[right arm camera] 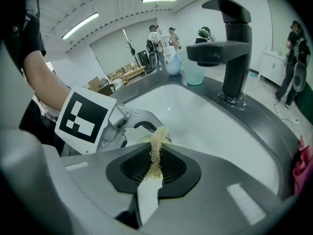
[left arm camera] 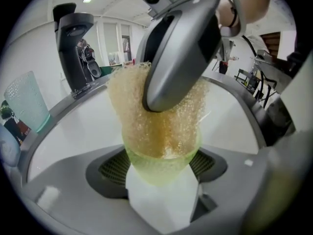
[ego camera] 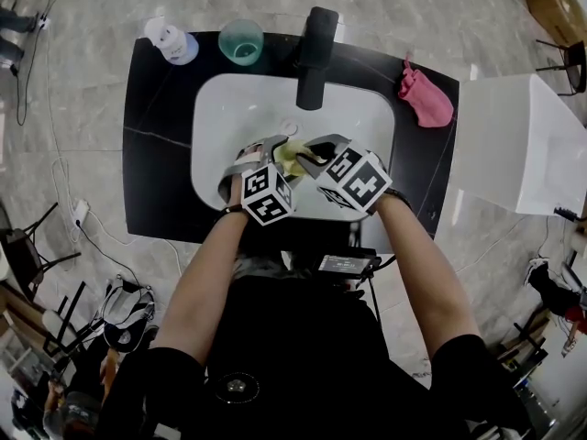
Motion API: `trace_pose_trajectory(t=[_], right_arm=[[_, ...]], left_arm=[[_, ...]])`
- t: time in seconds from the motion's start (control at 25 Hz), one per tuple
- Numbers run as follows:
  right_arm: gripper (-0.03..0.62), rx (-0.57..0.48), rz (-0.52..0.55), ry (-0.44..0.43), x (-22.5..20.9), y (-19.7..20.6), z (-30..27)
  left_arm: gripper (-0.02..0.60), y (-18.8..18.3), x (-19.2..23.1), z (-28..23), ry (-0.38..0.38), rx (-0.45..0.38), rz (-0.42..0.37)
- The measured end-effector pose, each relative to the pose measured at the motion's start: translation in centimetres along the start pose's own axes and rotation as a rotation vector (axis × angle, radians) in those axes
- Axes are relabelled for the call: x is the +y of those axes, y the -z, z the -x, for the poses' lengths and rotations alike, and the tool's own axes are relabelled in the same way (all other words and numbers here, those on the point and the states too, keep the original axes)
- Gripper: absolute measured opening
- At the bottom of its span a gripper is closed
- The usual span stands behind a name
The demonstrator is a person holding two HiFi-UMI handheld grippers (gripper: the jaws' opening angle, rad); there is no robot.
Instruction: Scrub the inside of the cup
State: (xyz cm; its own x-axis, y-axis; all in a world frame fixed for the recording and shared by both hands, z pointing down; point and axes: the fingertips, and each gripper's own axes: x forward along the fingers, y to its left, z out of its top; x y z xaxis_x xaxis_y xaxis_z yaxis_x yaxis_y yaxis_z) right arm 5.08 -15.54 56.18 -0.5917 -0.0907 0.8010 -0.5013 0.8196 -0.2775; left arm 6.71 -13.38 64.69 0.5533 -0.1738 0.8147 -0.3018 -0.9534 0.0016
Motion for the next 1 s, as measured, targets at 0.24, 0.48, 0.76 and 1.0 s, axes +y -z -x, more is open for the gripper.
trace_pose_trajectory(t=[0.24,0.48,0.76,1.0], right_arm=[[0.043,0.011,0.065,0.101,-1.7,0.5,0.3],[0.043,0.052,0.069,0.075,-1.1,1.4,0.0],[0.043,0.048,-0.024,0.001,0.1,2.1,-0.4],[0.043,0.064,-0.017,-0.049,1.5,1.7,-0.8]], left_arm=[[0.368,-0.4,0.7,0.7,-0.013,-0.023,0.039],[0.368,-0.5,1.1,1.0,-0.025,-0.031,0.046],[0.367,0.0,1.4,1.1,-0.03,-0.008,0.014],[0.368,-0.1,0.8,0.6,-0.025,0.011,-0.006]])
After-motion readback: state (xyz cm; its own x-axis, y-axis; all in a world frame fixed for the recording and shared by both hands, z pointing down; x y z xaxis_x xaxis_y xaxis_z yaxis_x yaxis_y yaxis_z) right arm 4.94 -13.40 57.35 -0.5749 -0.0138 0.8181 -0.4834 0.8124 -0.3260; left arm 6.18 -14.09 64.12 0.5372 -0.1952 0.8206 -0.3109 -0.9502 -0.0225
